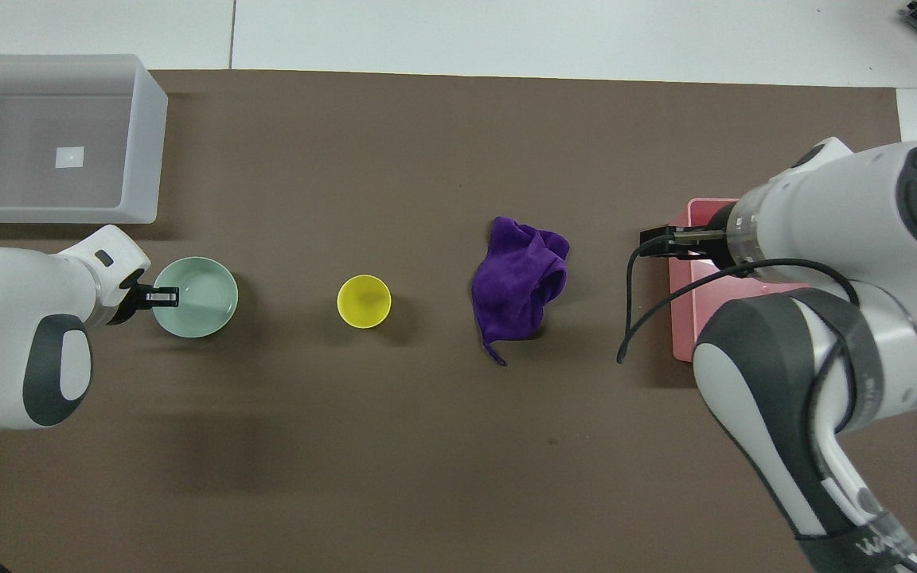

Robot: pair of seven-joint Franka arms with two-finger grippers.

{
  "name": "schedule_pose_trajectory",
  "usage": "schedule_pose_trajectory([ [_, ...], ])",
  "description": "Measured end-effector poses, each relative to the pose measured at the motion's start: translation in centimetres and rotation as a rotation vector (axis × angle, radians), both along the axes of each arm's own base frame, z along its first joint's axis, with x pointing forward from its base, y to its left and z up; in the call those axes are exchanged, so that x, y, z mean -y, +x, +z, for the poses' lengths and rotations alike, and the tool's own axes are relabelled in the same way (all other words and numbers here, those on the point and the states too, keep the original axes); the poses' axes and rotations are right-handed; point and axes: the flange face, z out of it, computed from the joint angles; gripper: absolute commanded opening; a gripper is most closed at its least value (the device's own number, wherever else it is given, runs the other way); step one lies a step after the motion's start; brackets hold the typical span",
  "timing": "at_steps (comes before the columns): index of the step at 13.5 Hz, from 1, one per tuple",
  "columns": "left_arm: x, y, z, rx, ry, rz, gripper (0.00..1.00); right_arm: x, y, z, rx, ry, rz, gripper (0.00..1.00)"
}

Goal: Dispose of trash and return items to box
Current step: 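Carry the green bowl into the white bin while the right gripper grasps the cloth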

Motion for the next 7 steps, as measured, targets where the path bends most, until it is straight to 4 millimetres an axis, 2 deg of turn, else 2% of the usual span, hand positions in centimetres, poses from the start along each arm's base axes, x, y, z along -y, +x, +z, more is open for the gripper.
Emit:
schedule_pose_trajectory([
  [2,-1.7,1.6,3.6,0.04,0.006,-0.009,0.0,-1.4,0.9,-2.5,0.004,0.057,-0.017,1.0],
  [3,-2.6,2.4,4.7,0.06,0.008,-0.006,0.0,-2.3,1.2,-3.7,0.009,0.068,-0.018,1.0],
  [5,-4.2,4.2,6.0,0.095,0.01,0.011,0.0,-4.5,1.6,-6.5,0.017,0.076,-0.017,1.0],
  [7,-6.0,6.9,7.2,0.109,0.008,0.034,0.0,-6.5,1.5,-9.1,0.01,0.073,-0.001,1.0],
])
